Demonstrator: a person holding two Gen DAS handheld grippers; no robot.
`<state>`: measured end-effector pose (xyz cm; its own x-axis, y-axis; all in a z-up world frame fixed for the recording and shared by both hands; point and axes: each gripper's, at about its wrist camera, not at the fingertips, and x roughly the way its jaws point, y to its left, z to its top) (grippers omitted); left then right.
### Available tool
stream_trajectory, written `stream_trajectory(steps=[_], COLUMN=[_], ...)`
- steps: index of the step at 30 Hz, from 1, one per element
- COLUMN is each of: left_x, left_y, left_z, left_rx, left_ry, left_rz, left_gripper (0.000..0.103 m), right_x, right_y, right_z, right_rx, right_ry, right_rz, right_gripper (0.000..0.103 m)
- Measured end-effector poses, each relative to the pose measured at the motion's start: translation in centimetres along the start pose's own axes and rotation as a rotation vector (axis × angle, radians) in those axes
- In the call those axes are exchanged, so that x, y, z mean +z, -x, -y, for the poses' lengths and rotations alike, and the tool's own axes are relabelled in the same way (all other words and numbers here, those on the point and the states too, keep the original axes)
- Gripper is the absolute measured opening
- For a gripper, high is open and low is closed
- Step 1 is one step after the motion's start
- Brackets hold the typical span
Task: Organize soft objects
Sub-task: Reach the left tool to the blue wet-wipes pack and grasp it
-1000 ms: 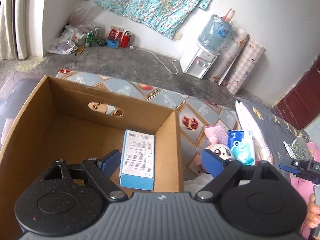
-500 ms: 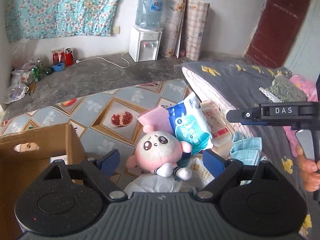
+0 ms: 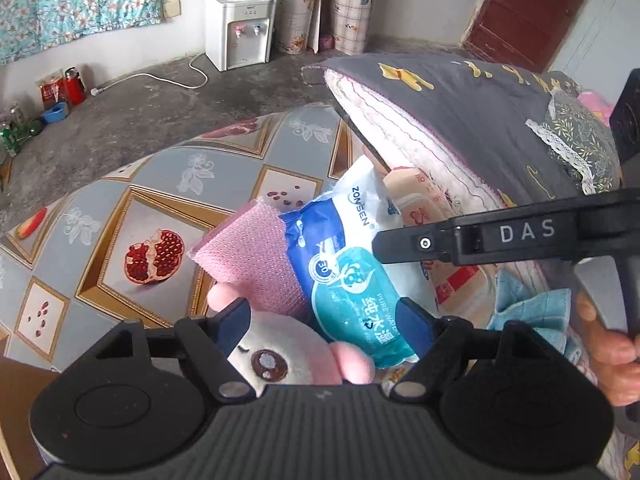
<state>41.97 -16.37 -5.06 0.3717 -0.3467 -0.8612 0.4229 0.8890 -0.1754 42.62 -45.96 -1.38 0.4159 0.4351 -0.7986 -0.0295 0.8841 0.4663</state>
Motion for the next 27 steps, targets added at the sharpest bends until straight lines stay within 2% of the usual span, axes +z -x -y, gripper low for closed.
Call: stream_trajectory(steps=[2, 6, 9, 13, 19, 23, 27], left_x=[0.3, 0.4, 0.4, 0.6, 0.7, 0.9, 1.1], left_y=[-1.3, -1.8, -1.7, -0.9, 0.8, -0.5, -2.4], left_z=[0.2, 0.1, -0.3, -0.3, 0.7, 2.3, 3.0], left_rx=[-0.006, -0.027, -0.046, -0.085, -0.191, -0.191, -0.217], left_ry=[0.005, 0.016, 0.038, 0.065, 0.099, 0.077, 0.112], left_rz=[-0.028, -0.022, -0.022, -0.013, 0.028, -0.001, -0.04], left_gripper=[0.081, 0.082, 0.082, 0.082, 0.084, 0.085, 0.087], right_x=[0.3, 0.7, 0.6, 0.3, 0.3, 0.0, -0.3], right_y=[-0.5, -1.0, -0.9, 0.0, 2.9, 2.7, 2.1], right_z=[0.0, -0.3, -0.1, 0.7, 3.8, 6.4, 7.9], right_rx=[0.011, 0.026, 0.036, 0.075, 0.167, 0.211, 0.253], right_ry=[0.009, 0.031, 0.033, 0.012, -0.061, -0.144, -0.204], right_rz=[-0.011, -0.023, -0.017, 0.0, 0.017, -0.009, -0.02], right_gripper=[0.047, 0.03, 0.027, 0.026, 0.026, 0.026, 0.027])
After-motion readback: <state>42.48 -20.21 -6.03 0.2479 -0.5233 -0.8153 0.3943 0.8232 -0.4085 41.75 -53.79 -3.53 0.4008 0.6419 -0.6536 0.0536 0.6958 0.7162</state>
